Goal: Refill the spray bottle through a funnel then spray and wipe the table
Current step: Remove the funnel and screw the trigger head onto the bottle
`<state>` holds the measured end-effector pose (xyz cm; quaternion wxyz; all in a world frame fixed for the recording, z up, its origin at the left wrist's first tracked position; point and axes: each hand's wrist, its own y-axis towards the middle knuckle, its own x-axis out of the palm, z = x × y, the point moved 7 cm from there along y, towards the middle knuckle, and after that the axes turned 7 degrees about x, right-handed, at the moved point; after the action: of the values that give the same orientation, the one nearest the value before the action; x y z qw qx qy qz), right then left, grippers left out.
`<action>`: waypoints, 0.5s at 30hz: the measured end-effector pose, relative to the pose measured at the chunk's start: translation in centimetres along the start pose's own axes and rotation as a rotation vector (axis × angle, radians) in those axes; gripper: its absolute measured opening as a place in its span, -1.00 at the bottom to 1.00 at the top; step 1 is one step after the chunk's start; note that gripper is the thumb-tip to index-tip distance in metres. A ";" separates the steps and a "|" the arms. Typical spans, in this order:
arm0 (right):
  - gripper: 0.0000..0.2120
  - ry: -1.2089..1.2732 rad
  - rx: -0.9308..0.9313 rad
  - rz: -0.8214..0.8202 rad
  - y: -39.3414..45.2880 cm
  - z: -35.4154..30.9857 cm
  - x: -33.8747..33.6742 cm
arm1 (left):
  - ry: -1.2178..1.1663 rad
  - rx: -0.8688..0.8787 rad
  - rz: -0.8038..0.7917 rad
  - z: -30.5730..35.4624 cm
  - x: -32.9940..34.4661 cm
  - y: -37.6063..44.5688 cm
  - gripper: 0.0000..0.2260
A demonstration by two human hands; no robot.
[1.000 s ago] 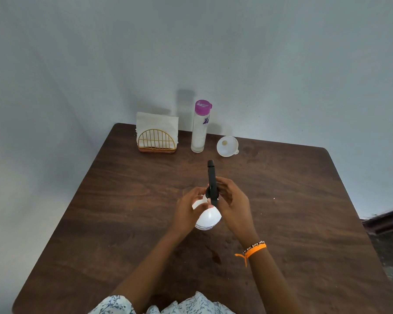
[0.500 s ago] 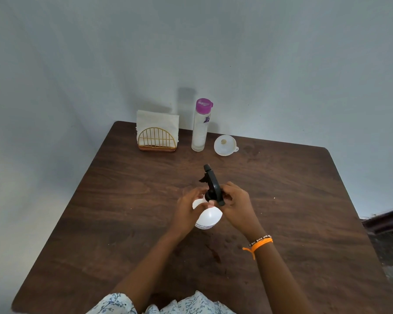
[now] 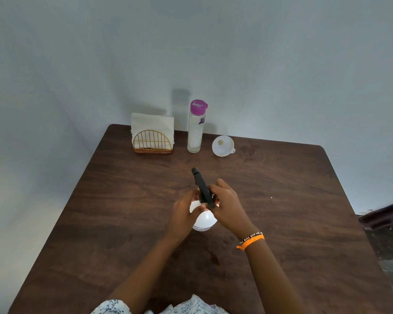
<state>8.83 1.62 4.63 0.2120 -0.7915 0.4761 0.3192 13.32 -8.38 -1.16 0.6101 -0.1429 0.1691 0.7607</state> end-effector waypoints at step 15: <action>-0.73 0.303 0.146 0.214 -0.5 2.3 0.5 | -0.005 0.066 0.013 0.0 -0.2 0.2 -0.74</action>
<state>8.77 3.04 2.64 0.1597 -0.7578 0.6059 0.1818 13.19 -8.63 -1.04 0.6101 -0.1198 0.1936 0.7589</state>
